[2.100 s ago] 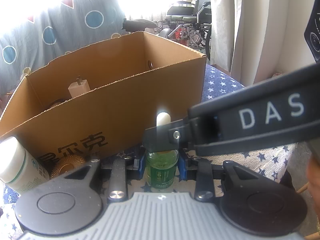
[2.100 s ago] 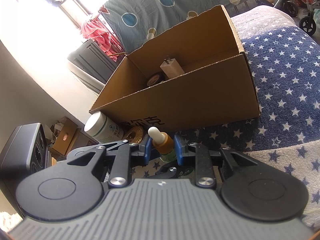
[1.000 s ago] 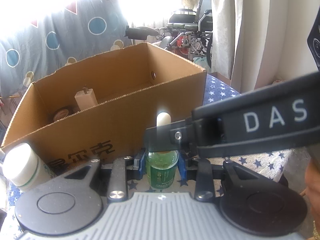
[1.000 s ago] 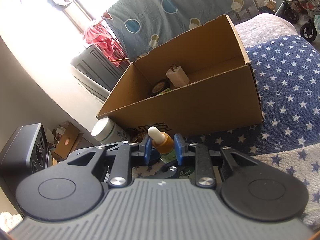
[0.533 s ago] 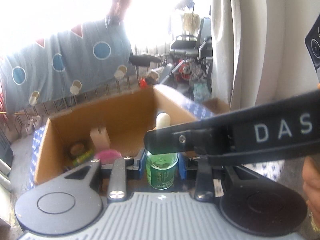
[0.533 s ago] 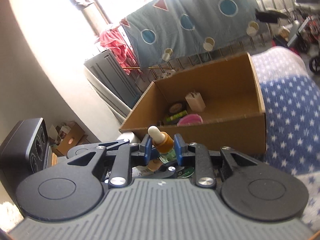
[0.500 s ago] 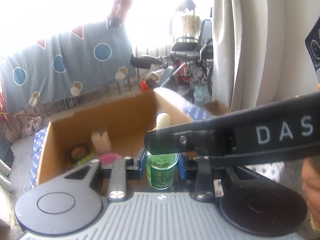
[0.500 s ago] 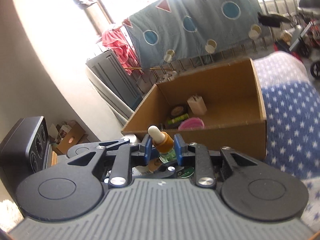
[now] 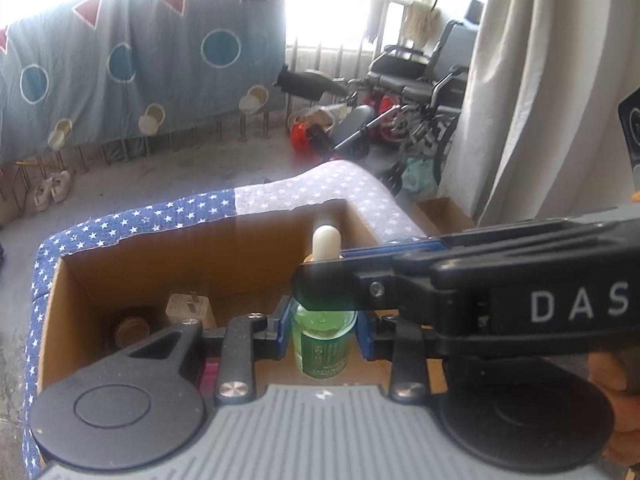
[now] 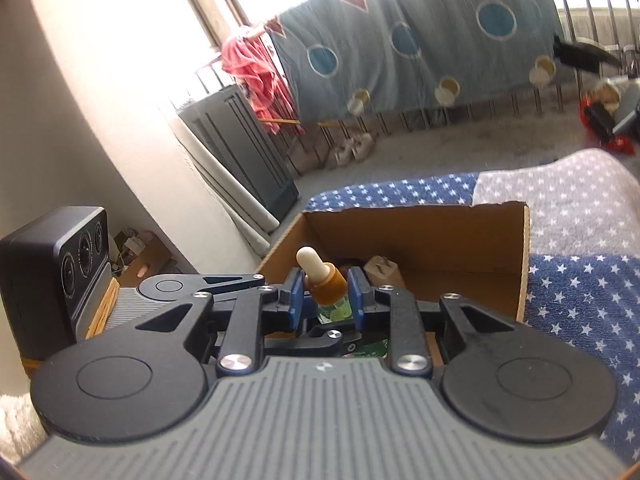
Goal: Organize rigid objects
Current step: 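Lower the dropper bottle into the box and open the right gripper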
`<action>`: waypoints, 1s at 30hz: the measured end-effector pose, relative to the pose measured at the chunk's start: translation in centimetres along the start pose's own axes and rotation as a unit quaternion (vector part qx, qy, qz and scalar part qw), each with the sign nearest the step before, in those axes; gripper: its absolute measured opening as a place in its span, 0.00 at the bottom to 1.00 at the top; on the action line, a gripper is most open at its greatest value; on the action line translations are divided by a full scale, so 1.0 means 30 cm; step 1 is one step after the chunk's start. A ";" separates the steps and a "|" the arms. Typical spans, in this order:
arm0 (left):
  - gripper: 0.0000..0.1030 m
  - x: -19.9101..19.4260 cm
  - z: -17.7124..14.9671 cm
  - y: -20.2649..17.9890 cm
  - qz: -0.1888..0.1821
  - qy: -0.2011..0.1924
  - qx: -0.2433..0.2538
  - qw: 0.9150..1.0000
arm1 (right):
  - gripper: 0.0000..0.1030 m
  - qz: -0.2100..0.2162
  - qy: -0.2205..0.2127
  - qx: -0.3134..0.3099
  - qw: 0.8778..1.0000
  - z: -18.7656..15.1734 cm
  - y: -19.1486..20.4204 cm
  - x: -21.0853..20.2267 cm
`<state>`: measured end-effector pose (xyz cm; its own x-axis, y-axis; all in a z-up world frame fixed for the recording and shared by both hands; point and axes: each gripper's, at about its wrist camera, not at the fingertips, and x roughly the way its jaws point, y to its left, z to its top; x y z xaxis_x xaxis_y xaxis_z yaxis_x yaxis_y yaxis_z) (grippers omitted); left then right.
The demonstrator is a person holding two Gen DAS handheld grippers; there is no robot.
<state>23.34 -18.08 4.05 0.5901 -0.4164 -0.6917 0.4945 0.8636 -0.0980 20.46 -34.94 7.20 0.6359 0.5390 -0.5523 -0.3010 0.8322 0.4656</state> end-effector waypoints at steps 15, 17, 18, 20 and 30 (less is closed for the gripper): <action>0.33 0.345 0.125 0.085 0.002 0.083 -0.035 0.996 | 0.21 -0.037 0.076 0.028 0.996 0.150 -0.293 0.352; 0.34 0.364 0.124 0.095 -0.001 0.090 -0.038 0.995 | 0.21 -0.041 0.086 0.031 0.995 0.153 -0.322 0.388; 0.34 0.374 0.124 0.098 -0.001 0.096 -0.041 0.995 | 0.21 -0.044 0.090 0.032 0.994 0.152 -0.334 0.405; 0.35 0.387 0.120 0.107 -0.002 0.103 -0.047 0.994 | 0.21 -0.047 0.098 0.033 0.994 0.149 -0.352 0.434; 0.57 0.367 0.120 0.094 -0.001 0.097 -0.039 0.995 | 0.29 -0.053 0.104 0.014 0.993 0.161 -0.338 0.464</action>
<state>33.51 -21.25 -1.27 0.4521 -0.3618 -0.8153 0.4400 0.8855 -0.1489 35.81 -36.49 -1.85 0.5013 0.4664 -0.7288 -0.2191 0.8833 0.4145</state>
